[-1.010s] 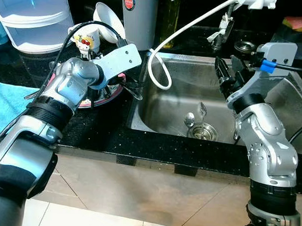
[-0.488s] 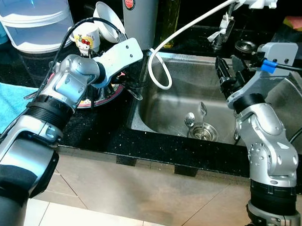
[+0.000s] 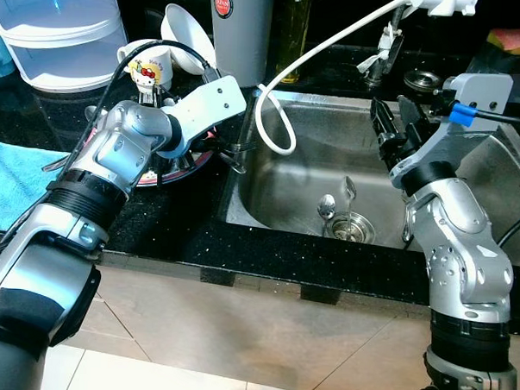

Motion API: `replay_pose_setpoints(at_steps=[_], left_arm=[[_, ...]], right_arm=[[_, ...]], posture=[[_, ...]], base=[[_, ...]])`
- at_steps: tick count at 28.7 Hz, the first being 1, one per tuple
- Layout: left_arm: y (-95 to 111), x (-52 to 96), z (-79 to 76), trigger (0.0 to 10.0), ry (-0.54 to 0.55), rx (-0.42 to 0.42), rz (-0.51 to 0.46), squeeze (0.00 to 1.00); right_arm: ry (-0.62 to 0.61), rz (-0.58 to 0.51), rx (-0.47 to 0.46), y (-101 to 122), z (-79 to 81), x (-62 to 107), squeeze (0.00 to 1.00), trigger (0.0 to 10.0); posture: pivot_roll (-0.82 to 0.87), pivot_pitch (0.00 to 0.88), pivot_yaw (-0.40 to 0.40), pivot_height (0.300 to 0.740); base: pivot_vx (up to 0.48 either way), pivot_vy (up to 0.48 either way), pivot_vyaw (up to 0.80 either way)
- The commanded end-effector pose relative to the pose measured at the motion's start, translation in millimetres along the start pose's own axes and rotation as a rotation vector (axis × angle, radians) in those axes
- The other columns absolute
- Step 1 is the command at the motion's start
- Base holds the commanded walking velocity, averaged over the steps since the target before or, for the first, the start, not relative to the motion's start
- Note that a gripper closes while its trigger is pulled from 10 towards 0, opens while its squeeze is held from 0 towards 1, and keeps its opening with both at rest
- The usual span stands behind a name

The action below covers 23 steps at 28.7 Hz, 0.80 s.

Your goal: Kitchen organization

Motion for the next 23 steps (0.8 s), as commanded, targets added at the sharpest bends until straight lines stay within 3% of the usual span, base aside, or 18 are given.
replay_pose_setpoints(at_steps=[1, 5, 7, 9, 10, 11, 12, 23], left_arm=[[-23, -2.2, -9.7, 8.4, -0.028, -0.003, 0.082, 0.0], [-28, -1.3, -7.0, 9.4, -0.011, -0.019, 0.111, 0.0], [-32, -1.6, -6.0, 9.4, 0.001, -0.028, 0.13, 0.0], [-35, -3.3, -4.8, 8.2, 0.022, -0.032, 0.149, 0.0], [-35, -4.2, -3.8, 2.9, 0.033, -0.019, 0.151, 0.0], [-35, -4.2, -3.8, 2.9, 0.033, -0.019, 0.151, 0.0], [-36, -4.8, -2.7, 0.0, 0.042, -0.016, 0.154, 0.0], [-33, -5.6, -1.9, 0.0, 0.052, 0.004, 0.133, 0.0]], right_arm=[[-0.001, 0.008, -0.001, -2, 0.8, 0.5, 0.0, 10.0], [-0.001, 0.009, -0.001, -2, 0.6, 0.5, 0.0, 10.0], [-0.001, 0.009, -0.001, -3, 0.7, 0.3, 0.0, 10.0], [0.0, 0.008, -0.002, -3, 1.1, -0.1, 0.0, 10.0], [0.0, 0.007, -0.002, -3, 1.2, -0.2, 0.0, 10.0], [0.0, 0.007, -0.002, -3, 1.2, -0.2, 0.0, 10.0], [0.0, 0.007, -0.001, -3, 0.9, -0.2, 0.0, 10.0], [0.003, 0.006, 0.002, -2, 0.8, -0.1, 0.0, 10.0]], posture=[[0.04, 0.117, 0.044, 0.74], [0.04, 0.117, 0.042, 0.74], [0.04, 0.116, 0.043, 0.74], [0.04, 0.115, 0.044, 0.74], [0.04, 0.115, 0.044, 0.74], [0.04, 0.115, 0.044, 0.74], [0.04, 0.115, 0.044, 0.74], [0.04, 0.099, 0.043, 0.74]], base=[[0.0, 0.0, 0.0], [0.0, 0.0, 0.0], [0.0, 0.0, 0.0], [0.0, 0.0, 0.0], [0.0, 0.0, 0.0], [0.0, 0.0, 0.0], [0.0, 0.0, 0.0], [0.0, 0.0, 0.0]])
Point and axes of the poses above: a point about 5 cm out from each wrist's last joint towards the gripper, its own x axis pointing back from the gripper into the wrist, its own y axis along the axis of the wrist's last joint, z = x × y, the point moved 6 cm from there along -x, pointing out of the wrist towards the gripper, and after that the axes turned 5 degrees about -x, right-handed, at the moved point
